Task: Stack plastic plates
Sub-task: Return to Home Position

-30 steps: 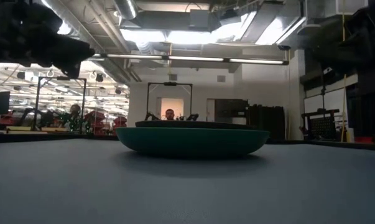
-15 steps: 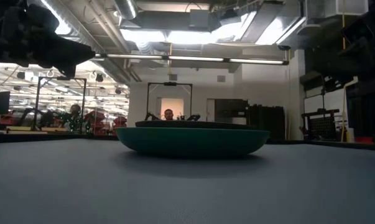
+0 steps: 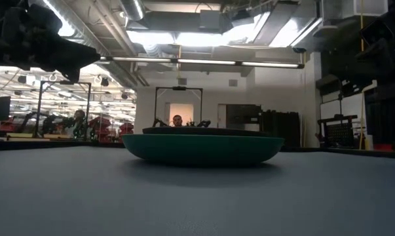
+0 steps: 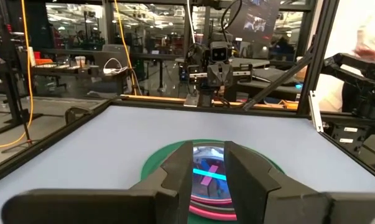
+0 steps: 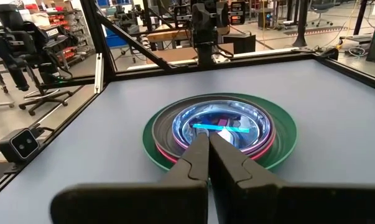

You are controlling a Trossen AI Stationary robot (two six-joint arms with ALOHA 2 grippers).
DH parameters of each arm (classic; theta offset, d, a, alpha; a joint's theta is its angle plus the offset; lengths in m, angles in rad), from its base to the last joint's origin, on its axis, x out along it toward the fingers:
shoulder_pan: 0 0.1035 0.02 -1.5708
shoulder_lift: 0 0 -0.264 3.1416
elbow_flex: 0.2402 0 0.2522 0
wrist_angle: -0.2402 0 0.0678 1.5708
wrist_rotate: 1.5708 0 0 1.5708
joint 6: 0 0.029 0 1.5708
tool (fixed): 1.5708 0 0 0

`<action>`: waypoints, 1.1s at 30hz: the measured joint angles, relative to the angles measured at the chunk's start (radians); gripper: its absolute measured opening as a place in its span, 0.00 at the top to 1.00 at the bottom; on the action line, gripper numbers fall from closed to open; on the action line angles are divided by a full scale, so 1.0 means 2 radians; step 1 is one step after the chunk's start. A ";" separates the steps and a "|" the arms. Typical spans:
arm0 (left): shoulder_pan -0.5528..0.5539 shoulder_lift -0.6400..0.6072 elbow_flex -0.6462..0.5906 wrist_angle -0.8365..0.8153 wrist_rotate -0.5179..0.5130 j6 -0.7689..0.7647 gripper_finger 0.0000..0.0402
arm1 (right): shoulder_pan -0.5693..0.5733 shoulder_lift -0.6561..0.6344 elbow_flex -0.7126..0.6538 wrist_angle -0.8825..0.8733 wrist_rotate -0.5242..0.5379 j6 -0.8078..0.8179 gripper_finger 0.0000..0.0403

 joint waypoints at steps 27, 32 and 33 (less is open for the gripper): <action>-0.001 0.000 0.000 -0.004 -0.001 0.001 0.79 | -0.139 -0.102 0.002 -0.012 -0.008 0.000 1.00; -0.001 0.000 0.000 -0.004 -0.001 0.001 0.79 | -0.138 -0.102 0.002 -0.025 -0.012 0.000 1.00; -0.001 0.000 0.000 -0.004 -0.001 0.001 0.79 | -0.138 -0.102 0.002 -0.027 -0.012 0.000 1.00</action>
